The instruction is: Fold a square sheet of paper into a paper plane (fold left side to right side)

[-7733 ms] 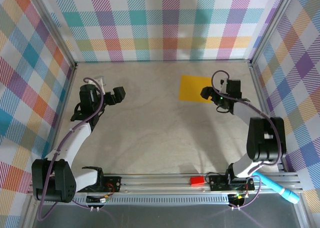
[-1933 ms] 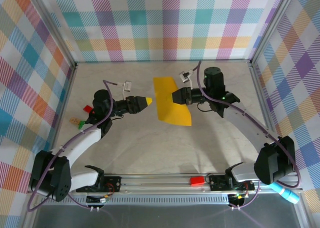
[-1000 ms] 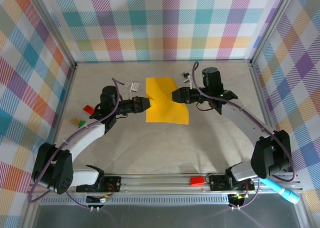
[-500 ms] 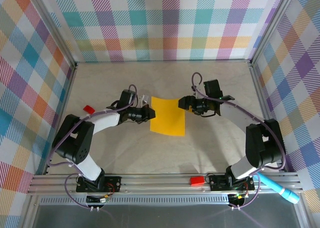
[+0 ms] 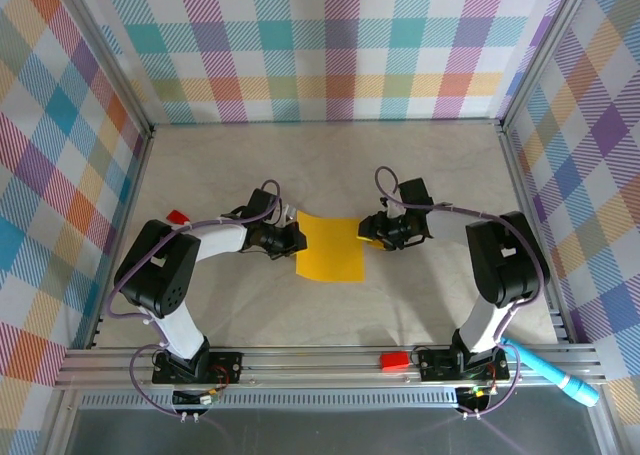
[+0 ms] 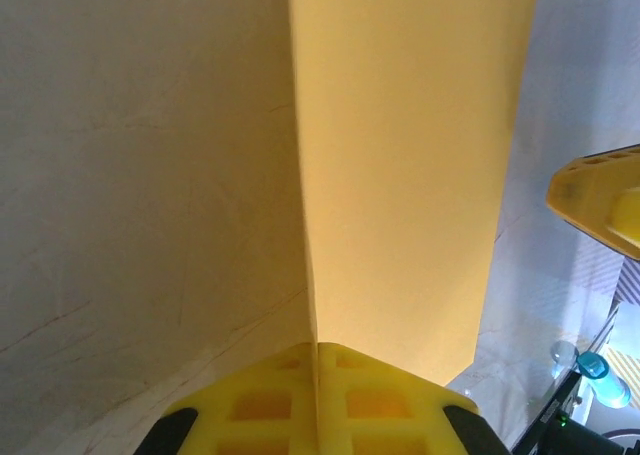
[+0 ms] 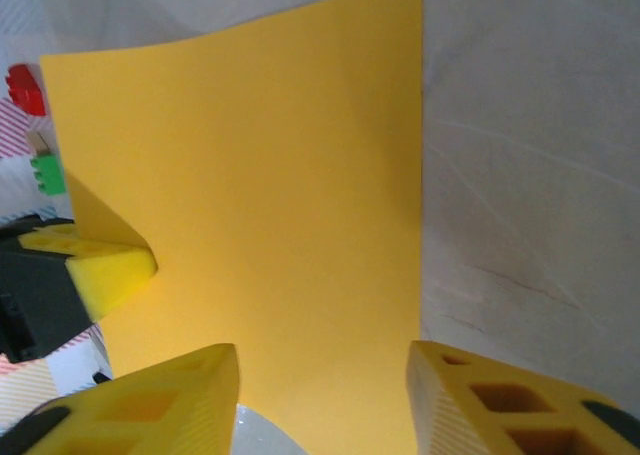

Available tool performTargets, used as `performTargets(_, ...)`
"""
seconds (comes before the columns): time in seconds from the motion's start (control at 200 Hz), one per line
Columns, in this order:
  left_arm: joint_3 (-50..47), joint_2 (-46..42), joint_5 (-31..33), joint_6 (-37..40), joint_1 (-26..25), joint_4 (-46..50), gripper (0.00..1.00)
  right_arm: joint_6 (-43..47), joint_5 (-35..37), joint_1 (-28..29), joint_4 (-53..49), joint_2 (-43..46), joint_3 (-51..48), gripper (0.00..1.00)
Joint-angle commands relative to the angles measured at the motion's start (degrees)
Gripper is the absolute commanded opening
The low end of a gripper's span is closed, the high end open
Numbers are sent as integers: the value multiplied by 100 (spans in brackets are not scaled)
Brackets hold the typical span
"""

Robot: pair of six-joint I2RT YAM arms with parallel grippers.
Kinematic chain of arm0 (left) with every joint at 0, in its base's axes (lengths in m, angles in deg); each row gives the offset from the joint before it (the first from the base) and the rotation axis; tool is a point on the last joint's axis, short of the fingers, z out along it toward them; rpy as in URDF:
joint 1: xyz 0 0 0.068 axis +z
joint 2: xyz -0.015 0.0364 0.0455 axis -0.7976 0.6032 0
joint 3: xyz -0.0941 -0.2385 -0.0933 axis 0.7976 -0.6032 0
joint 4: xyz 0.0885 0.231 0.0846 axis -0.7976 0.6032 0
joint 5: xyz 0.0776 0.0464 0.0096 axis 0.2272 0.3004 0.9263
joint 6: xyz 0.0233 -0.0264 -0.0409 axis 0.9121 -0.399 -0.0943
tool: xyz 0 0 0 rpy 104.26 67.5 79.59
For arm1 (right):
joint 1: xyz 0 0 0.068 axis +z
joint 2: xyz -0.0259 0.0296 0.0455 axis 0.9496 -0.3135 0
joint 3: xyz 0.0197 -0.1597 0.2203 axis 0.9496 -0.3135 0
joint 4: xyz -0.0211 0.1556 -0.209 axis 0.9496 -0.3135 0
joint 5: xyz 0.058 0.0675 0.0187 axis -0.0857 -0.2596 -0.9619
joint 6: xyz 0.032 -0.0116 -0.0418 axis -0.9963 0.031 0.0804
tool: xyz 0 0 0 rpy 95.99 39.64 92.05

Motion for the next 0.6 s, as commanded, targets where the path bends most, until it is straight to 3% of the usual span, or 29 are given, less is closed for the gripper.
performTargets(0.0, 134, -53, 10, 136, -37, 175, 3, -104, -265, 53, 237, -106, -77, 39)
performTargets(0.255, 189, -184, -121, 35, -53, 125, 14, -43, -175, 118, 96, -398, -120, 18)
performTargets(0.595, 439, -505, -333, -127, -163, 144, 36, 168, 314, 145, -378, -613, -116, 16)
